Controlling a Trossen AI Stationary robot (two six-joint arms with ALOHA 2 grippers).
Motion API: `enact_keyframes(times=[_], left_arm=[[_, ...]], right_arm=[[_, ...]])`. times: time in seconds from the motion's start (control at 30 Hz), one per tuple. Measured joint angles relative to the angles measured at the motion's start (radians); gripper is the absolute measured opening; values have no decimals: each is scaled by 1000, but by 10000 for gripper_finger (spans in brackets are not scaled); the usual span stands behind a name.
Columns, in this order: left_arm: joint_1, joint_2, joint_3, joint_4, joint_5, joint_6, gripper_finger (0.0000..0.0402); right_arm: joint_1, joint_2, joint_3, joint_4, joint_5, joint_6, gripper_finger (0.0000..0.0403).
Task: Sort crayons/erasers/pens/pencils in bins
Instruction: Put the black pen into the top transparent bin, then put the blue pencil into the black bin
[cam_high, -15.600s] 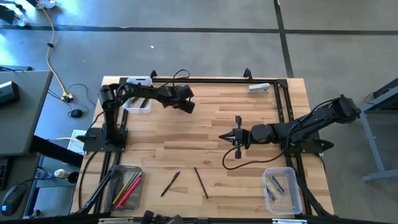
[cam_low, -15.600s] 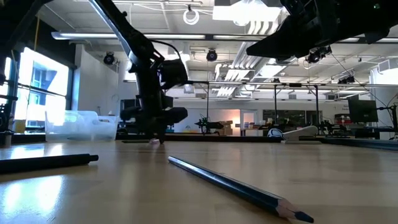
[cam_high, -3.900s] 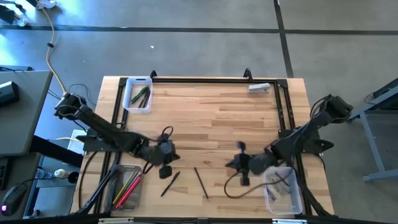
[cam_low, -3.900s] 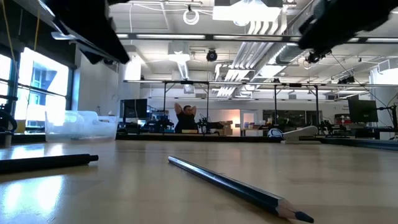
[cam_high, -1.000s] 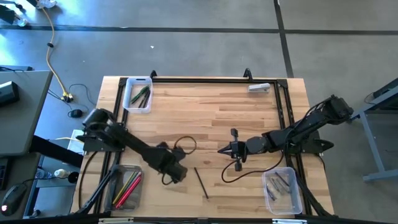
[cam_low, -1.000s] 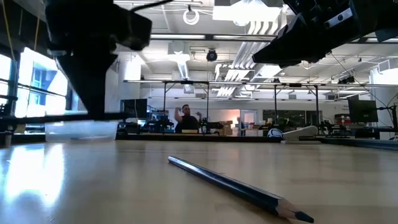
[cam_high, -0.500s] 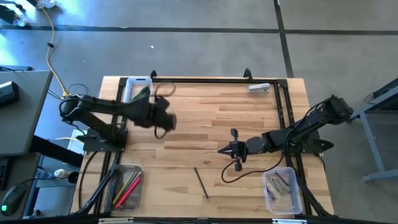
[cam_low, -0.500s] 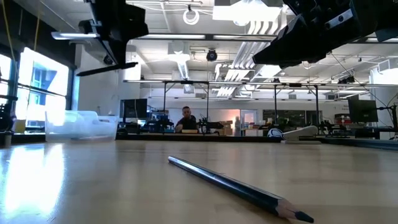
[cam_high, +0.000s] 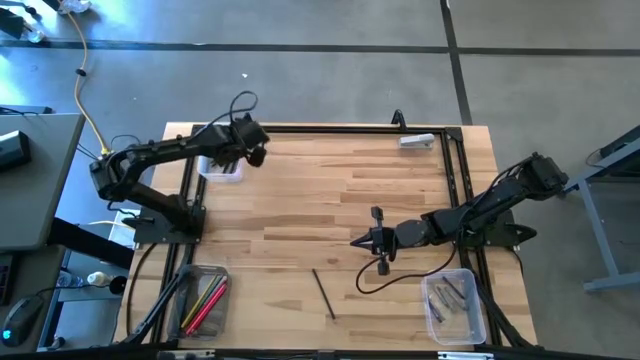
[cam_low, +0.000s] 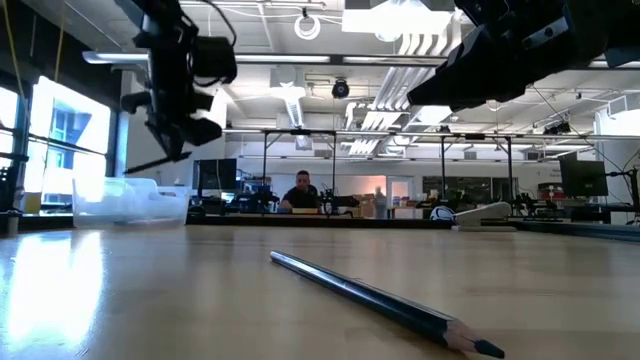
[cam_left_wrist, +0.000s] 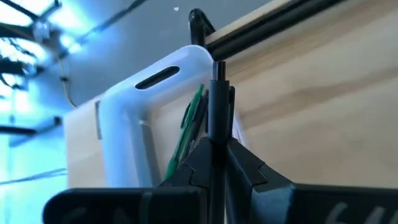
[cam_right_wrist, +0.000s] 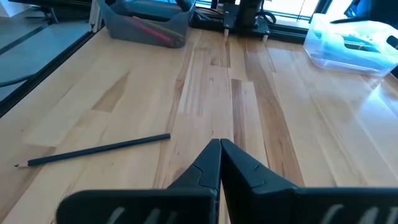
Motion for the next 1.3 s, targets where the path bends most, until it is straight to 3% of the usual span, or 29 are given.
enact_keyframes(times=[0.33,0.8,1.07,1.3], left_arm=[[196,9,-137,206,74,42,6],[199,10,-143,240,100,113,76],[118,-20,-143,250,70,188,47],[-129,-125,-143,372,70,191,3]], right_arm=[[0,0,0,-5,3,-3,0],[0,0,0,-15,3,28,0],[-1,0,0,-16,36,31,0],[-1,0,0,-61,95,80,0]])
